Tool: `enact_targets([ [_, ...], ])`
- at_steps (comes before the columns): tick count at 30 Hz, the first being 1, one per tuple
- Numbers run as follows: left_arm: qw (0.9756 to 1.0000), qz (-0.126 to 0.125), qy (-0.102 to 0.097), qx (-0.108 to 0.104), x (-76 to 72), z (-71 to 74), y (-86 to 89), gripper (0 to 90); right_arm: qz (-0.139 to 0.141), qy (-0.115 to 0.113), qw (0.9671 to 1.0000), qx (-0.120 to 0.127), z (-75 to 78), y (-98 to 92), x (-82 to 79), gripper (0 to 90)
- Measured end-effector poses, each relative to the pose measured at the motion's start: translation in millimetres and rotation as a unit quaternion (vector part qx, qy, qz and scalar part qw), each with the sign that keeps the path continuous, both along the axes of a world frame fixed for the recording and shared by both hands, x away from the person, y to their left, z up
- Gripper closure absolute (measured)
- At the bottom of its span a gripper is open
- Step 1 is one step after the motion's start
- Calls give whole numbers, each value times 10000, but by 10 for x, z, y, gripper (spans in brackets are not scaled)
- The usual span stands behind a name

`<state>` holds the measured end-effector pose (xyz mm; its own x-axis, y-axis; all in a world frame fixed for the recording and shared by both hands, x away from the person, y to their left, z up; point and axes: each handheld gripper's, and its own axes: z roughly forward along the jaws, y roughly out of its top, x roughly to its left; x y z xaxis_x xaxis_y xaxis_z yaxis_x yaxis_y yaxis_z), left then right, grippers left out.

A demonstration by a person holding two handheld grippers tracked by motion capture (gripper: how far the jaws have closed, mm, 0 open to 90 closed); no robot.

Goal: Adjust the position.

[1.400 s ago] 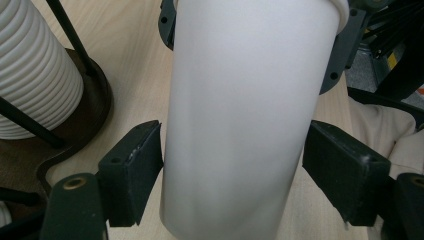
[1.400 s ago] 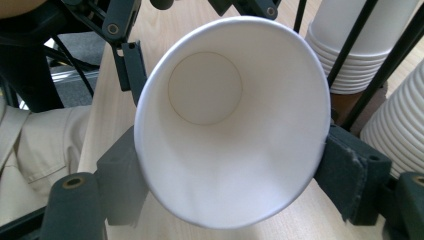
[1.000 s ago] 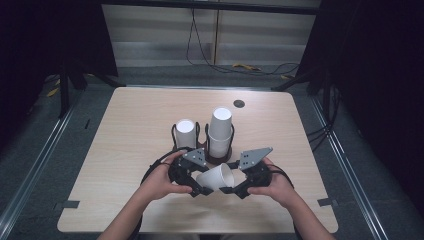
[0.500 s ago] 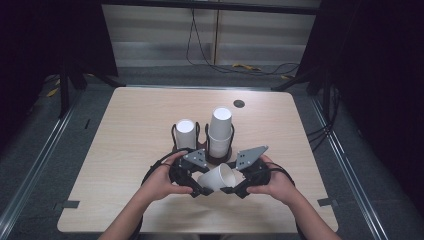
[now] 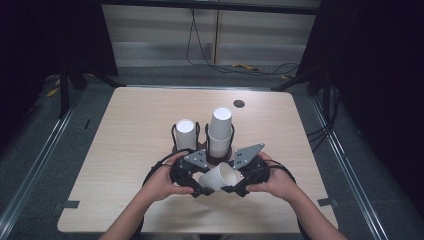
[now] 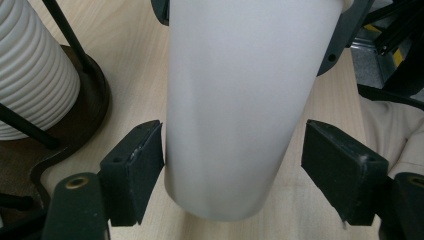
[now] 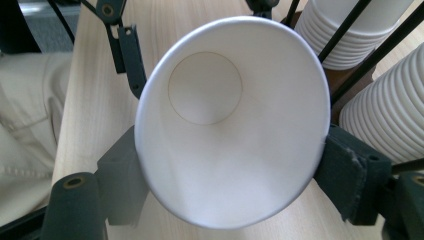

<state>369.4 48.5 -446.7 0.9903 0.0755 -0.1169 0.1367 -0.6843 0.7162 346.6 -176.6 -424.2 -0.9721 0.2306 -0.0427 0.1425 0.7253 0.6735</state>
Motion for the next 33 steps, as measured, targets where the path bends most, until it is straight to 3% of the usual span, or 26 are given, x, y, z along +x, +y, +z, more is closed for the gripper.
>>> enact_targets([
  [10,10000,-81,-31,-19,-6,-24,-28,279,218,-126,9992,-311,56,66,-3,229],
  [17,9999,-123,-31,-57,-7,-31,-16,303,320,-178,9986,-380,78,106,-13,227],
  [22,9997,-239,-61,-91,-14,-38,-17,316,373,-148,9990,-218,88,108,-10,214],
  [26,9993,-243,74,-280,-4,-65,-6,313,370,-148,9991,-116,75,99,-10,197],
  [29,9990,-254,113,-336,23,-87,34,311,249,-108,9991,325,51,36,-12,166],
  [33,9988,-205,174,-411,42,-101,57,311,140,-95,9984,539,29,-26,-9,151],
])
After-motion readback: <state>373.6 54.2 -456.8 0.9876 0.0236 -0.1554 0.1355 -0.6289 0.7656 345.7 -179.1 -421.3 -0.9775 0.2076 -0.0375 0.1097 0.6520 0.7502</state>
